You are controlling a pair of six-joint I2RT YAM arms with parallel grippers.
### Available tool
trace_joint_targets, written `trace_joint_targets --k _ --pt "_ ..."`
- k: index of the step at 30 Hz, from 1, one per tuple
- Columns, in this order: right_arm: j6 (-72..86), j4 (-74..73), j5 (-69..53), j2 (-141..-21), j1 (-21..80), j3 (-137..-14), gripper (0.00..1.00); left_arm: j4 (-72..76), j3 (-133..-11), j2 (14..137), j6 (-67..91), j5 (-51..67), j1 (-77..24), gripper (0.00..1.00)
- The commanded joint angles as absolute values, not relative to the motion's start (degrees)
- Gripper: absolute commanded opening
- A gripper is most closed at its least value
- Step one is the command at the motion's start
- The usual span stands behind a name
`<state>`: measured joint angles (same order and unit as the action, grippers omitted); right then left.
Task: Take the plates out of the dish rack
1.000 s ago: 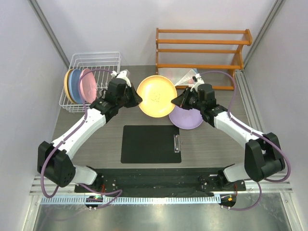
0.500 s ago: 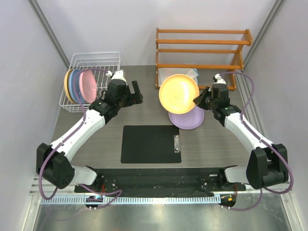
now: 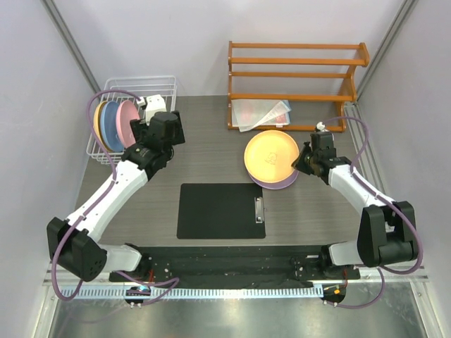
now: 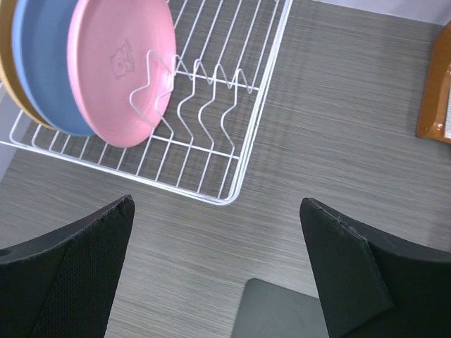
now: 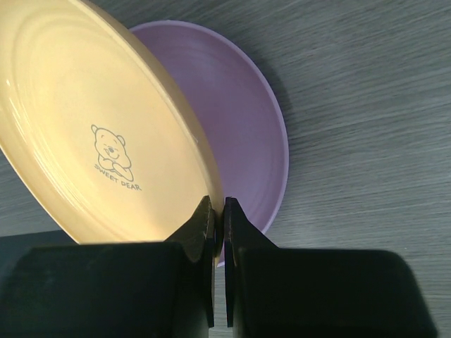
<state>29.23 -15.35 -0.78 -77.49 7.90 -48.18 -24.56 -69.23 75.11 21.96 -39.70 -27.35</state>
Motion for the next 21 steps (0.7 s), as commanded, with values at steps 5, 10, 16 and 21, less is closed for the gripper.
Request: trace_joint_targets --k 5,10,16,21 --pt "28.39 -13.45 -2.72 -82.7 7.56 -50.89 0.03 -23.64 -70.75 75.15 20.57 -42.54 -26.89 0.99" --pt "28.39 -13.18 -3.07 -83.76 7.56 -51.42 0.09 -23.55 -70.66 75.06 20.21 -43.24 -26.37 0.99" --pt "27.86 -13.01 -3.16 -82.97 7.47 -51.77 0.45 -23.03 -71.28 76.02 20.3 -42.63 -25.4 0.99" --pt "26.54 -15.37 -1.24 -79.73 7.56 -52.82 0.71 -23.12 -72.16 76.81 20.21 -42.54 -24.0 0.99"
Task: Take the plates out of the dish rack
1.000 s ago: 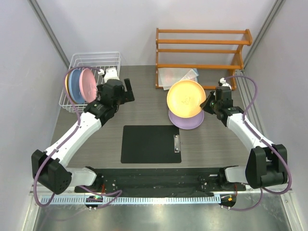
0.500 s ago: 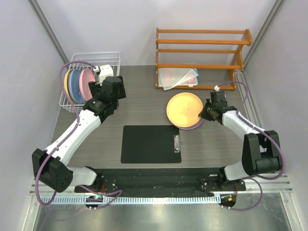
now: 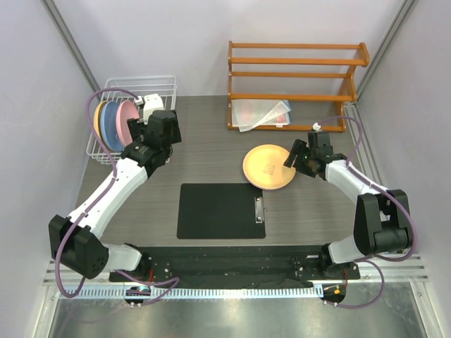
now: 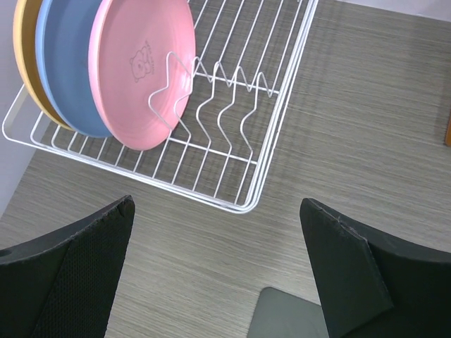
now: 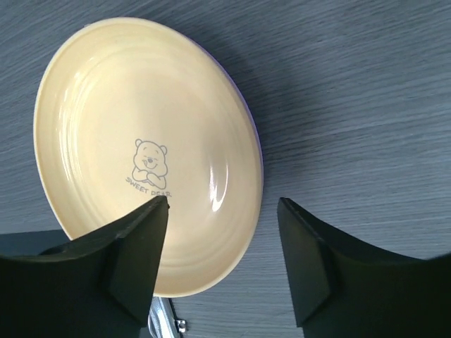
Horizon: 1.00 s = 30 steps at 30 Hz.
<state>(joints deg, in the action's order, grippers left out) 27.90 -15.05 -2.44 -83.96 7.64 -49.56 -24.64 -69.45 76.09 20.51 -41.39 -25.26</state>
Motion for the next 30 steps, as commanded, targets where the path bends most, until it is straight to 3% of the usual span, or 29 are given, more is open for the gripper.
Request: trace_joint_targets --k 1,9,20,30 --pt "26.37 -15.99 -0.27 -79.02 7.56 -53.17 0.74 -23.03 -72.25 76.82 20.21 -42.54 -23.56 1.0" --pt "25.58 -18.54 5.1 -72.6 7.56 -53.61 0.77 -19.87 -73.82 82.07 18.99 -39.99 -12.84 1.0" --pt "25.22 -17.41 2.9 -77.86 7.56 -55.11 0.76 -12.23 -79.63 93.94 13.37 -40.17 -3.34 0.98" --pt "24.79 -16.17 1.23 -81.38 7.56 -55.9 0.68 -9.32 -83.23 101.77 12.13 -38.32 -0.18 0.76"
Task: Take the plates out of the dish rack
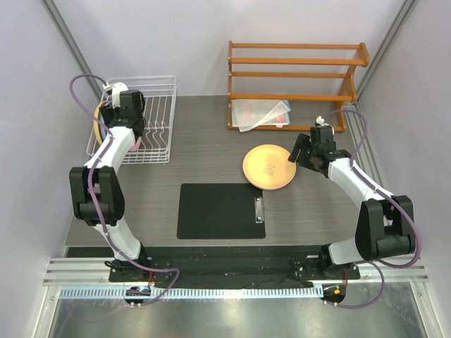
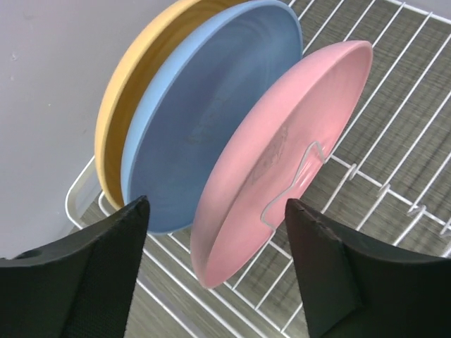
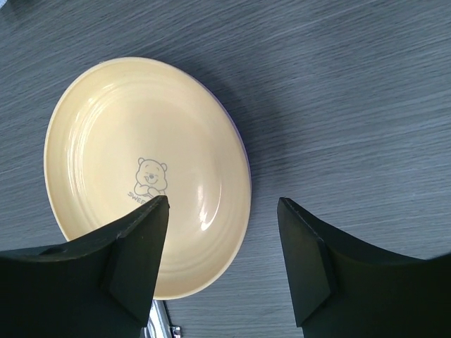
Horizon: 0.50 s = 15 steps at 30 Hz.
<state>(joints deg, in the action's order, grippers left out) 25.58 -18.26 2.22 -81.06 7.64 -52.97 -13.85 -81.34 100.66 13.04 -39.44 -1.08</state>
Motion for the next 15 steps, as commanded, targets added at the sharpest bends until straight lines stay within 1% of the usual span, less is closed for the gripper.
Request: trace_joint_targets --k 1,3,5,6,8,9,13,15 --pt "24.79 -16.0 1.23 -81.39 7.56 -55.81 0.68 -9.32 -83.32 102.04 12.13 -38.15 1.48 0.72" --pt "24.87 -15.65 1.14 -81.56 7.56 -55.55 0.66 -9.32 -83.32 102.48 12.3 -37.8 1.84 0.62" --pt "25.05 -15.3 1.14 -81.91 7.56 -55.37 0.65 -9.49 -83.5 102.74 12.3 -37.88 1.76 0.56" --pt "25.05 -15.38 0.97 -81.91 7.65 -55.2 0.65 -9.49 -83.41 102.66 12.39 -38.05 1.84 0.48" --pt "25.22 -15.12 0.79 -81.91 7.56 -54.76 0.65 -9.32 -83.14 102.39 12.39 -38.14 1.84 0.38" --pt "25.31 -15.03 0.79 -81.83 7.56 -54.58 0.65 -9.49 -83.14 102.48 12.31 -38.32 1.76 0.3" --pt "25.4 -14.85 0.79 -81.39 7.56 -54.05 0.64 -11.68 -84.02 101.69 12.39 -38.58 1.76 0.21" --pt "25.4 -14.77 0.79 -80.95 7.56 -53.7 0.64 -12.21 -83.94 100.46 12.31 -38.5 1.85 0.1"
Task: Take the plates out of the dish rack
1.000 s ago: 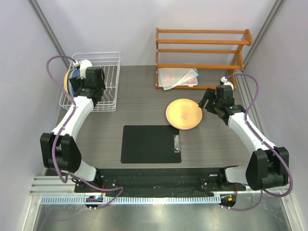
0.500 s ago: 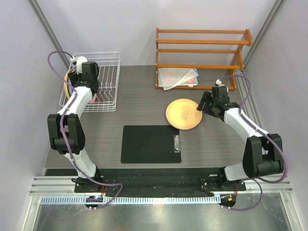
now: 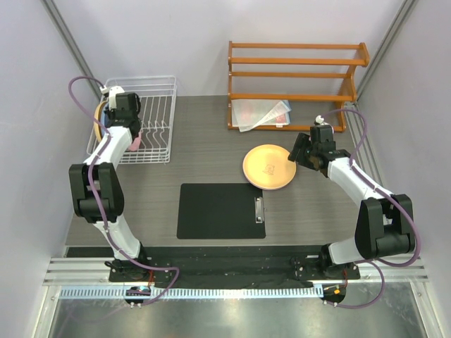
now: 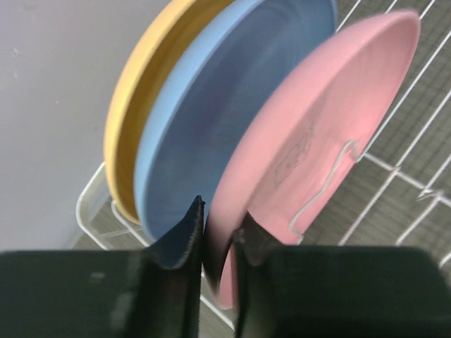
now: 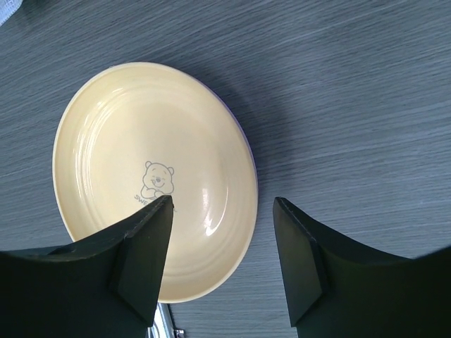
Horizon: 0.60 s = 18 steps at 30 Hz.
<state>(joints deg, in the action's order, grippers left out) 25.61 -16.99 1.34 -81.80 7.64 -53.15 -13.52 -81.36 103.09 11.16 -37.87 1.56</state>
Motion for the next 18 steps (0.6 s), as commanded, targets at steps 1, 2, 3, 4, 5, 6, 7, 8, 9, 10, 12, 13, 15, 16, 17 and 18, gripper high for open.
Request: trace_joint_targets --k 1,2,3,4,5,6,7,8,9,10,12,13,15,16,17,18 --pt "25.4 -14.77 0.7 -80.86 7.56 -53.7 0.64 -12.22 -83.94 100.02 12.39 -38.41 1.85 0.05" --pt "25.4 -14.77 0.79 -80.69 7.56 -53.61 0.64 -12.3 -84.02 99.32 12.39 -38.41 1.85 0.0" --pt "25.4 -14.77 0.7 -80.6 7.47 -53.44 0.64 -12.91 -84.28 99.06 12.39 -38.32 1.85 0.0" --pt "25.49 -14.68 0.79 -80.42 7.56 -53.35 0.64 -13.27 -84.46 98.7 12.39 -38.06 1.76 0.0" --pt "25.4 -14.76 0.79 -80.33 7.56 -53.18 0.64 -13.45 -84.64 98.44 12.22 -37.8 1.76 0.0" --pt "25.49 -14.77 0.7 -80.16 7.65 -53.09 0.64 -13.8 -84.99 97.74 12.04 -37.79 1.67 0.0" --pt "25.58 -14.68 0.7 -80.16 7.56 -53.0 0.64 -13.8 -84.99 97.39 11.78 -37.71 1.67 0.0" --pt "25.58 -14.68 0.79 -80.16 7.56 -52.82 0.64 -13.8 -85.16 97.03 11.52 -37.62 1.58 0.0" --pt "25.66 -14.76 0.7 -79.98 7.56 -52.65 0.64 -14.06 -85.51 96.34 11.08 -38.05 1.5 0.0" --pt "25.66 -14.77 0.7 -79.63 7.56 -52.56 0.64 -14.06 -85.78 95.98 10.64 -38.14 1.41 0.0" --pt "25.66 -14.77 0.79 -79.54 7.65 -52.38 0.64 -14.33 -86.22 95.02 10.02 -39.45 1.06 0.0" --pt "25.66 -14.68 0.7 -79.28 7.56 -52.3 0.65 -14.33 -86.48 94.75 9.06 -39.55 0.97 0.0" --pt "25.75 -14.76 0.7 -79.1 7.56 -52.21 0.65 -14.41 -86.57 93.79 8.35 -40.77 0.53 0.0" --pt "25.66 -14.77 -1.3 -78.93 7.56 -52.21 0.65 -14.33 -86.57 93.52 7.57 -41.22 0.61 0.0" --pt "25.75 -14.68 -1.41 -78.75 7.56 -52.03 0.65 -14.33 -86.49 93.25 7.3 -42.09 0.53 0.0" --pt "25.75 -14.68 -1.49 -78.58 7.56 -52.03 0.65 -14.15 -86.4 92.99 6.86 -42.8 -1.21 0.0"
